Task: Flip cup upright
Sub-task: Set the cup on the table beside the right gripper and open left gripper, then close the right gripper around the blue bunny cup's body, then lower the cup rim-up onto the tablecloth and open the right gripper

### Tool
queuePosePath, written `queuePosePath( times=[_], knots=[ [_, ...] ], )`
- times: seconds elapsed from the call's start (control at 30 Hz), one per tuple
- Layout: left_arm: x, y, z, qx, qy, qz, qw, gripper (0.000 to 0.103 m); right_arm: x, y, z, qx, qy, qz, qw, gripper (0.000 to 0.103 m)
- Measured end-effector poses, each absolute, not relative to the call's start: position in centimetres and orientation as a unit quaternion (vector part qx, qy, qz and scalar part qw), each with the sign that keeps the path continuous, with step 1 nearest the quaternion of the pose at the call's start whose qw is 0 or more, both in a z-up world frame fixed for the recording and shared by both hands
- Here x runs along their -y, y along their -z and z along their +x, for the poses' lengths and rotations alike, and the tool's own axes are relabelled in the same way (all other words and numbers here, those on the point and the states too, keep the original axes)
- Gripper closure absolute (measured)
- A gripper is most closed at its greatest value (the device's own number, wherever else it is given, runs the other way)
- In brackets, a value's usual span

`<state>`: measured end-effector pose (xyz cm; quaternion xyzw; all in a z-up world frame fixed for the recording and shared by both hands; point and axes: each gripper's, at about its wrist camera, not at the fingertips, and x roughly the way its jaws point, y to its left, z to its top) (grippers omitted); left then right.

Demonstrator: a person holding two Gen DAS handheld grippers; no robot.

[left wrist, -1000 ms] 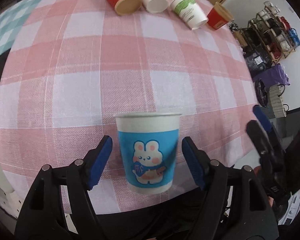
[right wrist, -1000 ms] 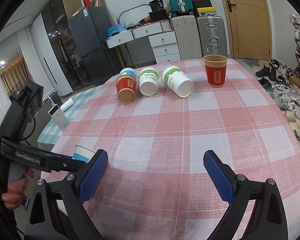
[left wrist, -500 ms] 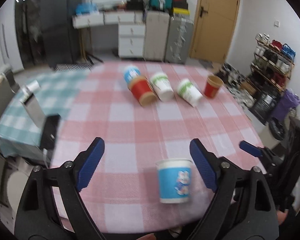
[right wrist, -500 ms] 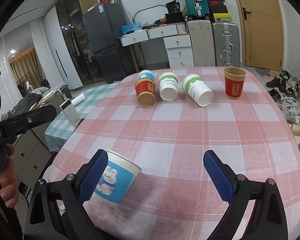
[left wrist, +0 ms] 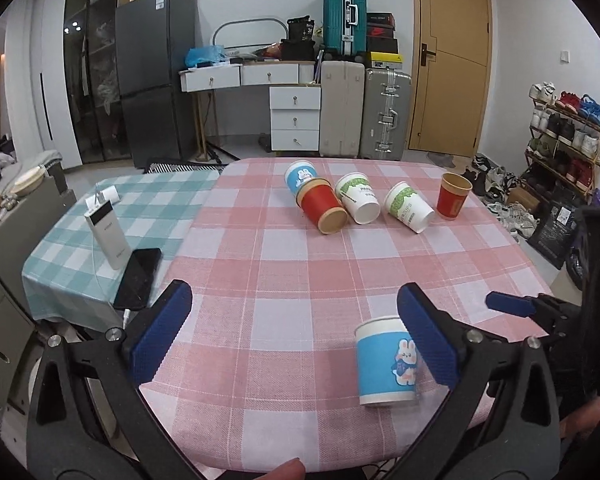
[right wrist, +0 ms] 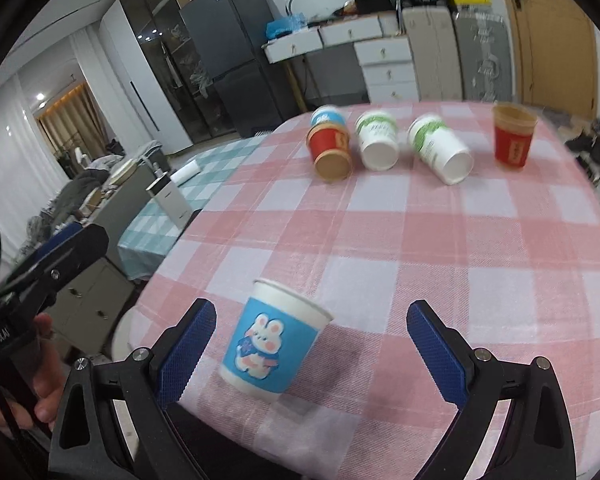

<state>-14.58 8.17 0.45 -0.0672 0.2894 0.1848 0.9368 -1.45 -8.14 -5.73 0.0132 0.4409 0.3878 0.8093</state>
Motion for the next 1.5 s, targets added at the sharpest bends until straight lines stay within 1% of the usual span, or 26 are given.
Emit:
queuePosePath(
  times=[0.23, 0.37, 0.5, 0.67, 0.83, 0.9, 0.93, 0.97, 1.07, 1.13, 1.23, 1.37, 1.5],
  knots=[
    [-9.4, 0.5, -15.1, -0.292, -0.179, -0.091, 0.935, 0.0, 5.9, 9.6, -0.1, -0.557, -0.404, 0.064, 0.723, 0.005],
    [-10.3, 0.9, -15.2, -0.298, -0.179, -0.097, 0.933, 0.0, 4.9, 11.1, 1.1, -0.596, -0.401, 0.1, 0.688, 0.005],
    [-11.4, 1.6, -15.0, -0.305, -0.172, -0.114, 0.93, 0.0, 3.7, 11.5, 2.4, -0.616, -0.395, 0.109, 0.673, 0.005],
    [-12.5, 2.3, -14.8, -0.312, -0.164, -0.131, 0.927, 0.0, 1.6, 11.2, 3.1, -0.626, -0.386, 0.054, 0.675, 0.005],
    [-13.1, 2.8, -14.3, -0.32, -0.161, -0.139, 0.923, 0.0, 0.1, 12.5, 4.3, -0.662, -0.376, 0.053, 0.646, 0.006],
    [-13.2, 2.8, -14.2, -0.323, -0.161, -0.141, 0.922, 0.0, -0.4, 12.8, 4.6, -0.671, -0.376, 0.054, 0.637, 0.02],
    [-13.2, 2.8, -14.2, -0.322, -0.161, -0.14, 0.922, 0.0, -0.6, 13.1, 4.7, -0.679, -0.373, 0.055, 0.63, 0.032],
    [-13.2, 2.7, -14.2, -0.322, -0.162, -0.138, 0.923, 0.0, -0.7, 13.4, 4.8, -0.685, -0.372, 0.059, 0.624, 0.033],
    [-13.1, 2.4, -14.4, -0.317, -0.169, -0.133, 0.924, 0.0, -0.8, 13.4, 4.9, -0.684, -0.375, 0.063, 0.623, 0.038],
    [-13.0, 2.2, -14.5, -0.316, -0.171, -0.134, 0.924, 0.0, -0.1, 12.8, 4.9, -0.672, -0.377, 0.073, 0.633, 0.039],
    [-12.8, 2.1, -14.7, -0.316, -0.177, -0.134, 0.922, 0.0, 0.9, 11.5, 4.7, -0.642, -0.39, 0.084, 0.655, 0.039],
    [-12.2, 2.0, -14.5, -0.322, -0.175, -0.135, 0.92, 0.0, 2.3, 9.3, 3.8, -0.593, -0.396, 0.054, 0.698, 0.039],
    [-11.5, 1.7, -14.4, -0.323, -0.17, -0.14, 0.92, 0.0, 4.5, 8.1, 3.3, -0.563, -0.392, 0.048, 0.726, 0.039]
  ],
)
